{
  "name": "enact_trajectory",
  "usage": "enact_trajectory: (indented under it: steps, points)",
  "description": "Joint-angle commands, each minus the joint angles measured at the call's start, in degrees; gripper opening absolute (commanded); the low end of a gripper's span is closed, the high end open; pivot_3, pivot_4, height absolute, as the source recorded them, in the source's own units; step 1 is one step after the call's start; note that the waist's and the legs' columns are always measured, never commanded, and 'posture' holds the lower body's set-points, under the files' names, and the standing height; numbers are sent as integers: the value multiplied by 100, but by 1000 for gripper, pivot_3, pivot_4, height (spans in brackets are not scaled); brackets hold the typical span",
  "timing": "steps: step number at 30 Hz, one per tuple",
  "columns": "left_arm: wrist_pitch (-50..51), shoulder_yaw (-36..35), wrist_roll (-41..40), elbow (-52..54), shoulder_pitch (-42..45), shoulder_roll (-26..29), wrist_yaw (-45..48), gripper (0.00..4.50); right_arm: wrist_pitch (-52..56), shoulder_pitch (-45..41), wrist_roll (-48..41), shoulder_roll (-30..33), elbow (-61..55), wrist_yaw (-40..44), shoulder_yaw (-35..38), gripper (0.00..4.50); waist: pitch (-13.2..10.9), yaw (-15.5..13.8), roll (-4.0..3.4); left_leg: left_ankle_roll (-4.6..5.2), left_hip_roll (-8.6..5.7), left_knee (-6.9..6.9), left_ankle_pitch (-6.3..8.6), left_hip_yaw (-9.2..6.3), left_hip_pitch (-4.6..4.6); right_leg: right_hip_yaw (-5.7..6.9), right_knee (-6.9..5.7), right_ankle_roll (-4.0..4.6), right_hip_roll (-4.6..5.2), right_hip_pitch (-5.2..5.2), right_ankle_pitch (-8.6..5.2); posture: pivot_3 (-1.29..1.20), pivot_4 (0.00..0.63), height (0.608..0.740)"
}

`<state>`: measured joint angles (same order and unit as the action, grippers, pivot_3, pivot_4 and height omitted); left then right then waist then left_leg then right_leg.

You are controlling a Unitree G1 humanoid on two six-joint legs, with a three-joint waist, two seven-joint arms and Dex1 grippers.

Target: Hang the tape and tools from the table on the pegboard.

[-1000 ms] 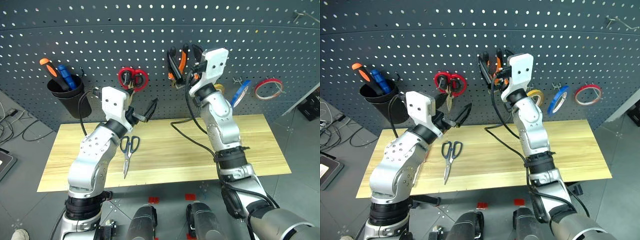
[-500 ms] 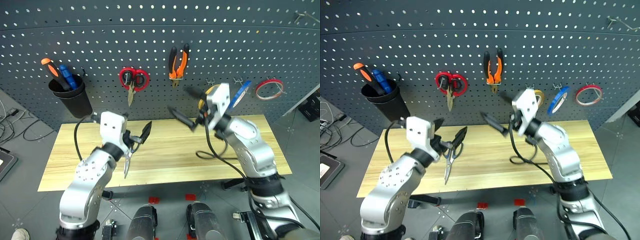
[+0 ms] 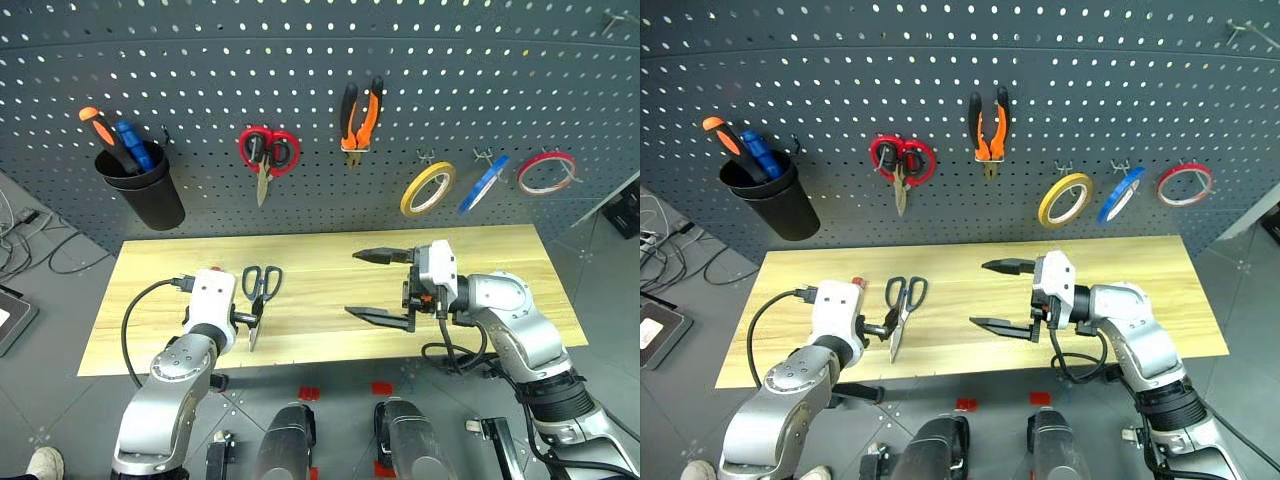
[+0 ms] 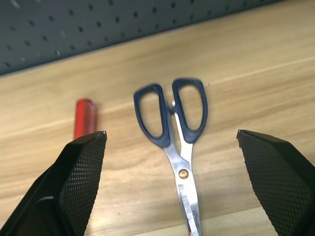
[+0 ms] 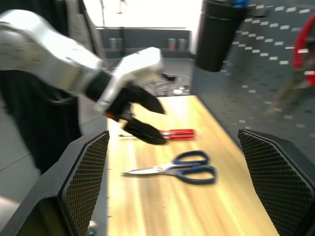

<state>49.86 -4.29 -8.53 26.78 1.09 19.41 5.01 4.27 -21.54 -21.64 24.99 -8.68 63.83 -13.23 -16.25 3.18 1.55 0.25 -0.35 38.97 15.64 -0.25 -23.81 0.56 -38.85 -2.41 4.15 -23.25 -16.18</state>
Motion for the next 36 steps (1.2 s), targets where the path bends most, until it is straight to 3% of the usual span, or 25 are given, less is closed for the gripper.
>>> enact_trajectory:
  steps: [1,16,22,35,36]
  points:
    - [5,-9,78,-472,162,-77,-9,4500,-376,-5,70,-81,155,314,-198,4487,-45,7,-5,0,1,0,0,0,-1,0,1,0,2,0,0,-116,360,740]
    - [378,-171,-24,-1419,553,-412,11,4500,-737,-179,464,-357,841,492,-470,4487,-348,9,0,-2,2,1,-1,-2,-1,5,-8,0,9,-6,0,-126,413,740]
    - [432,-130,56,-1634,752,-235,100,4500,-664,-172,464,-397,839,486,-468,4487,-440,10,-2,-3,1,1,-1,-4,-2,9,-10,0,11,-6,1,-129,424,740]
    - [558,-118,15,-1689,812,-104,357,584,-653,-248,503,-477,927,410,-444,4500,-553,10,-8,-6,2,-1,-2,-4,-1,11,-10,-1,11,-7,1,-127,431,740]
    - [562,-115,16,-1685,808,-103,361,536,-654,-255,507,-482,937,404,-443,4500,-556,11,-9,-6,2,-1,-2,-4,-1,11,-10,-1,11,-7,1,-127,431,740]
